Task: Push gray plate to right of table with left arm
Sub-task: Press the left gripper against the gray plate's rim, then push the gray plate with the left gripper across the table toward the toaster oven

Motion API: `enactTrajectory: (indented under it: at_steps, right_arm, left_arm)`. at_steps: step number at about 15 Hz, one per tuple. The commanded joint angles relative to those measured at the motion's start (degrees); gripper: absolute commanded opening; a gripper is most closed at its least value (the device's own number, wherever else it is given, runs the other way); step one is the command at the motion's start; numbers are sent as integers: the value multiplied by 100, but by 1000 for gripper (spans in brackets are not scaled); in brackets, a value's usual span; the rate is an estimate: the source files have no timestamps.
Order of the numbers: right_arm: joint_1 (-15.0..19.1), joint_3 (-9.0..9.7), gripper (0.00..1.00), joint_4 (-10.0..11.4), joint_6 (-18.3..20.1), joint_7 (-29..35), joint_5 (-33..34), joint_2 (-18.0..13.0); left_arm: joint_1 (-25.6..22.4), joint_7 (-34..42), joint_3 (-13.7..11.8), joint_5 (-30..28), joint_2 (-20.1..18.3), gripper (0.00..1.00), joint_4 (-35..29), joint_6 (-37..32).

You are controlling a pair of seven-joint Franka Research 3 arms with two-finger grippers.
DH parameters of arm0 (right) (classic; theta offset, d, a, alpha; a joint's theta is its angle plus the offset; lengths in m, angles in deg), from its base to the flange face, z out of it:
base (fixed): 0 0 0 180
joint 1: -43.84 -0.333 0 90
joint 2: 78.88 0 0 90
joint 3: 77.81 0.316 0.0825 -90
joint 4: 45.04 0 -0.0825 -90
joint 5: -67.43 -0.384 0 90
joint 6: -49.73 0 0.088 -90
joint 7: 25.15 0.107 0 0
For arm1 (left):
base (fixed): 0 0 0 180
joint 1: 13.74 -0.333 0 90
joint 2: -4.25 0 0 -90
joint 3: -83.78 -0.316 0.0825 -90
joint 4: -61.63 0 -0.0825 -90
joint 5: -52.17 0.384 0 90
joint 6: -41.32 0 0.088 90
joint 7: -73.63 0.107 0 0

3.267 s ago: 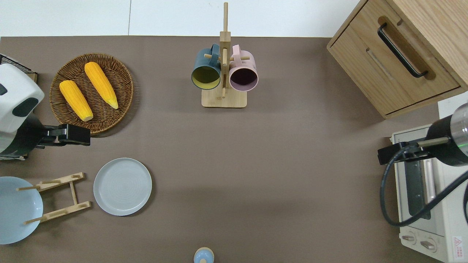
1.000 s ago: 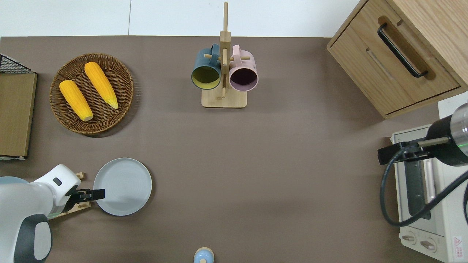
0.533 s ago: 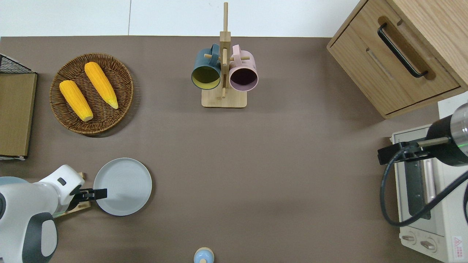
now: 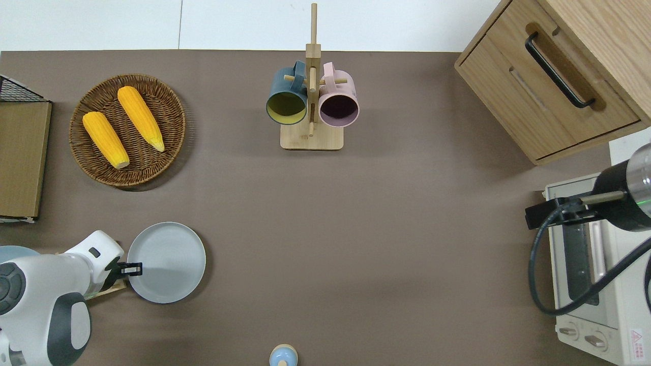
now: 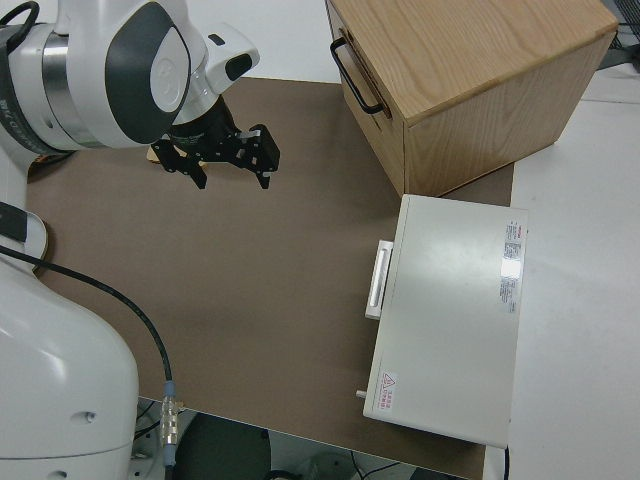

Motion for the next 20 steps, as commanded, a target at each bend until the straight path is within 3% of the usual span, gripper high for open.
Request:
enactTrajectory:
  at_steps: [1,8,11,13,20]
  right_arm:
    - [107,92,983,-53,89,75,-25,-14]
    - [107,92,983,-53,89,66,-25,-14]
    - [107,92,983,-53,89,75,-25,-14]
    - [116,92,983,-53,89,66,-25,-14]
    - [107,92,983,-53,89,66,-25,-14]
  left_arm:
    - [-55,17,4,69,21,0,-86,58]
    - [-20,-124,13,-1,30,0,-69,67]
    - [164,-606,109,-193,56,0,-51,67]
    - [671,-1010,101,-422,65,0,-16,67]
    - [2614,-3978,197,-432,302,0,317,76]
